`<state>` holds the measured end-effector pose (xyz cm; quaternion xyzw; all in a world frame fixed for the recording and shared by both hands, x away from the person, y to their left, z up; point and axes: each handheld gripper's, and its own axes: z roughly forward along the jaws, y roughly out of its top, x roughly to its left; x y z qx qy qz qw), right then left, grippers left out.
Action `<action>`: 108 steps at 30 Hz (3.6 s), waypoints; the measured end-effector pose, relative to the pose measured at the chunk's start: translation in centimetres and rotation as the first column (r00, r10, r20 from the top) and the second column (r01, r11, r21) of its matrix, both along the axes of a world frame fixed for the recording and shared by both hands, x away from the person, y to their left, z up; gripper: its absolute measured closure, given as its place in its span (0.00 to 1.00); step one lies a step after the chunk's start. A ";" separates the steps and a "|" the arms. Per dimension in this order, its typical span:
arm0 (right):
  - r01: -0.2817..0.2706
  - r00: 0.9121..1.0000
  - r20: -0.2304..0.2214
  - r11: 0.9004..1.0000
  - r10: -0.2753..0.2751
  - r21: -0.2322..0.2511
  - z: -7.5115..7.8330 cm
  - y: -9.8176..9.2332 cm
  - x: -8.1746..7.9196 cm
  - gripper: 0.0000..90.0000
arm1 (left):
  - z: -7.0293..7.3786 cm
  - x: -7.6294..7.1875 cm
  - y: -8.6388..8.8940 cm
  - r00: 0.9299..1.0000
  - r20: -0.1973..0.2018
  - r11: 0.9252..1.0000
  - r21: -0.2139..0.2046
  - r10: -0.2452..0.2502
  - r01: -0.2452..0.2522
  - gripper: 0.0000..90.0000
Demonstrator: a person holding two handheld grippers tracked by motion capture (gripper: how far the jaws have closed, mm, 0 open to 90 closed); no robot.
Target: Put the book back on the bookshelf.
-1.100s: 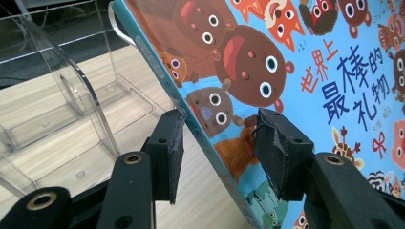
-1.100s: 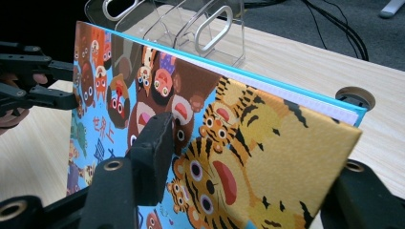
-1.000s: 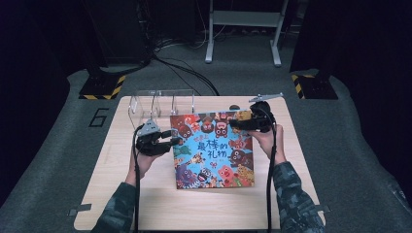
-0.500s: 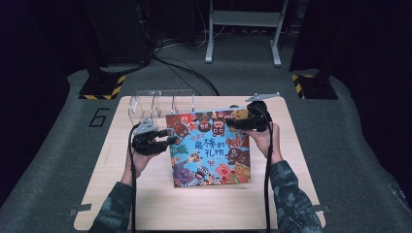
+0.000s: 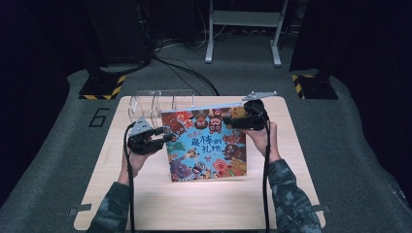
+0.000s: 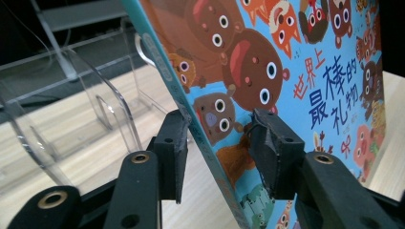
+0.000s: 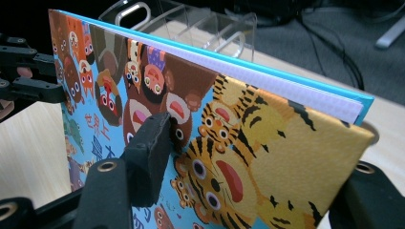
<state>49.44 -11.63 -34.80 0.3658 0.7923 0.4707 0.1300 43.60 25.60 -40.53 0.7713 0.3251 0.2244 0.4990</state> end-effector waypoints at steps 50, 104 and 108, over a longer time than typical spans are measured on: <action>-0.003 0.994 0.105 0.997 0.012 -0.083 0.7 1.0 -1.0 0.34 | 1.9 -0.2 -0.4 0.993 0.109 0.999 0.006 -0.044 0.044 0.62; 0.014 0.996 0.091 0.998 -0.010 -0.053 -0.1 -0.4 0.3 0.26 | 2.8 -0.4 -0.9 0.962 0.138 0.971 0.004 -0.237 0.239 0.74; 0.025 0.994 0.104 0.998 -0.020 -0.051 -0.4 -0.1 0.6 0.28 | 2.9 -0.4 -0.9 0.960 0.132 0.969 0.012 -0.247 0.247 0.75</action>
